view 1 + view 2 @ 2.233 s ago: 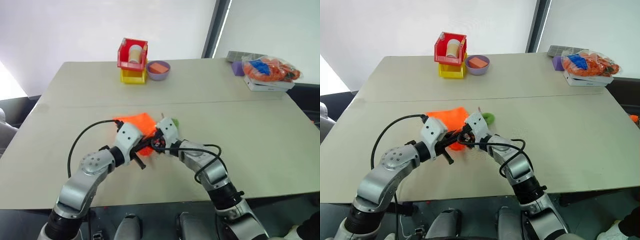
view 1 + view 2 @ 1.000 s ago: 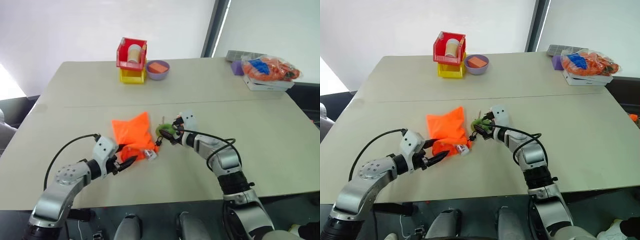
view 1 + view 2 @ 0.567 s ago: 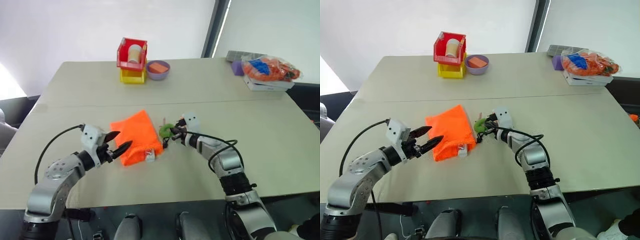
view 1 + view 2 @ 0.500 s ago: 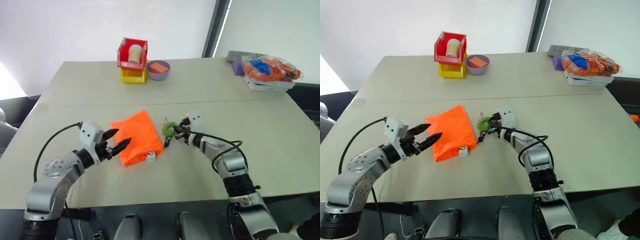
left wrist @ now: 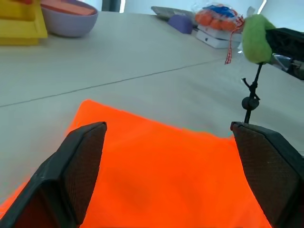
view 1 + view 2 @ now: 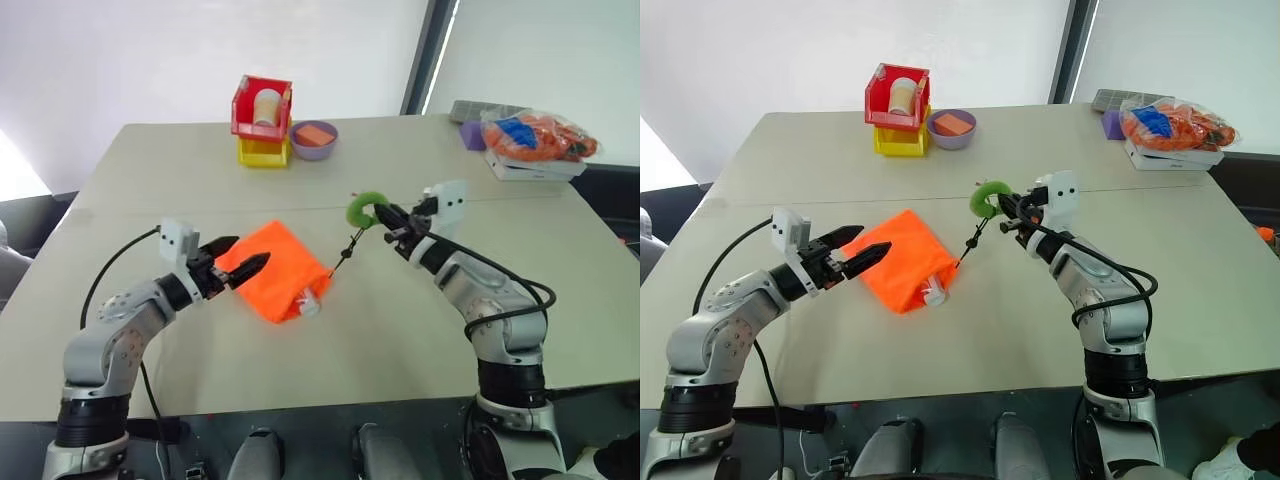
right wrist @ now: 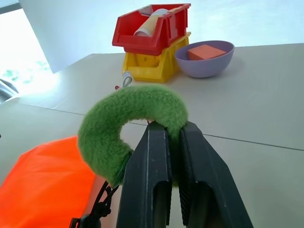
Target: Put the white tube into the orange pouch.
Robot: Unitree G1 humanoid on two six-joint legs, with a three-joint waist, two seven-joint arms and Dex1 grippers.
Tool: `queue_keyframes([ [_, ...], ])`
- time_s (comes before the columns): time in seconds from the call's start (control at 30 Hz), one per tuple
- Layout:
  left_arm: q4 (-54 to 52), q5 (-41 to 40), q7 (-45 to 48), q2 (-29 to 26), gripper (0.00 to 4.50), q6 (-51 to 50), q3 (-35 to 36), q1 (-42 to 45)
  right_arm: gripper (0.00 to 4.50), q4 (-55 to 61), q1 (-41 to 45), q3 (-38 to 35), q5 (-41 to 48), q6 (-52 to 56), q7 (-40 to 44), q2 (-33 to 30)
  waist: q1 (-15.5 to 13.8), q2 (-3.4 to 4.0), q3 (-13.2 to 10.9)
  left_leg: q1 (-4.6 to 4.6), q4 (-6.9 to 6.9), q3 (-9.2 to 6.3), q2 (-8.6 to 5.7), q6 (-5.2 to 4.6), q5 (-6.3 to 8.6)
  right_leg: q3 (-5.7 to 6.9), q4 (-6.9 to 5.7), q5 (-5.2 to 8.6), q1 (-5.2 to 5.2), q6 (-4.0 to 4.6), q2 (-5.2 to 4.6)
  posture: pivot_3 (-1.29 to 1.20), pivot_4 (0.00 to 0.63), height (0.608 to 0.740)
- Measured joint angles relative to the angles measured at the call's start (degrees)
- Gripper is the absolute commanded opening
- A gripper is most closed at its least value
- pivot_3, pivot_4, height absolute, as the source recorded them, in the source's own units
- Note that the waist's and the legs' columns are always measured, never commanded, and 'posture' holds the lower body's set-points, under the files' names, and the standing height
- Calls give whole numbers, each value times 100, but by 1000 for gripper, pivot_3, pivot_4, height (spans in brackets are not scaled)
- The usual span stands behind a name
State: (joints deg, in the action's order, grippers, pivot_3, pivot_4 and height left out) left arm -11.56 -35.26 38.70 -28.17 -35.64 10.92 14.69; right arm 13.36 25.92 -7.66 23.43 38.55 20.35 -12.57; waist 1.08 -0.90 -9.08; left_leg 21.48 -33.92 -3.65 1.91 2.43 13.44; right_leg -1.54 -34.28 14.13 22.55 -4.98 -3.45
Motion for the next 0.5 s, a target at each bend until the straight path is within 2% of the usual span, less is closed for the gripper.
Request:
queue_keyframes([
  [0.27,62,193,91,0,4482,100,-254,25,0,-64,-6,132,-92,-5,-90,-59,4,0,0,0,1,0,0,0,0,0,0,0,1,0,0,0,150,740],
  [0.4,53,221,91,0,4482,118,-306,-29,0,-298,-63,382,-432,-40,-179,-219,2,0,0,1,1,0,0,0,0,0,2,0,2,1,-1,0,150,740],
  [0.5,-24,329,95,-5,4482,135,-417,-156,0,-806,-136,711,-998,-236,-465,-296,3,0,0,1,1,1,0,0,0,-1,3,0,2,1,-1,0,150,740],
])
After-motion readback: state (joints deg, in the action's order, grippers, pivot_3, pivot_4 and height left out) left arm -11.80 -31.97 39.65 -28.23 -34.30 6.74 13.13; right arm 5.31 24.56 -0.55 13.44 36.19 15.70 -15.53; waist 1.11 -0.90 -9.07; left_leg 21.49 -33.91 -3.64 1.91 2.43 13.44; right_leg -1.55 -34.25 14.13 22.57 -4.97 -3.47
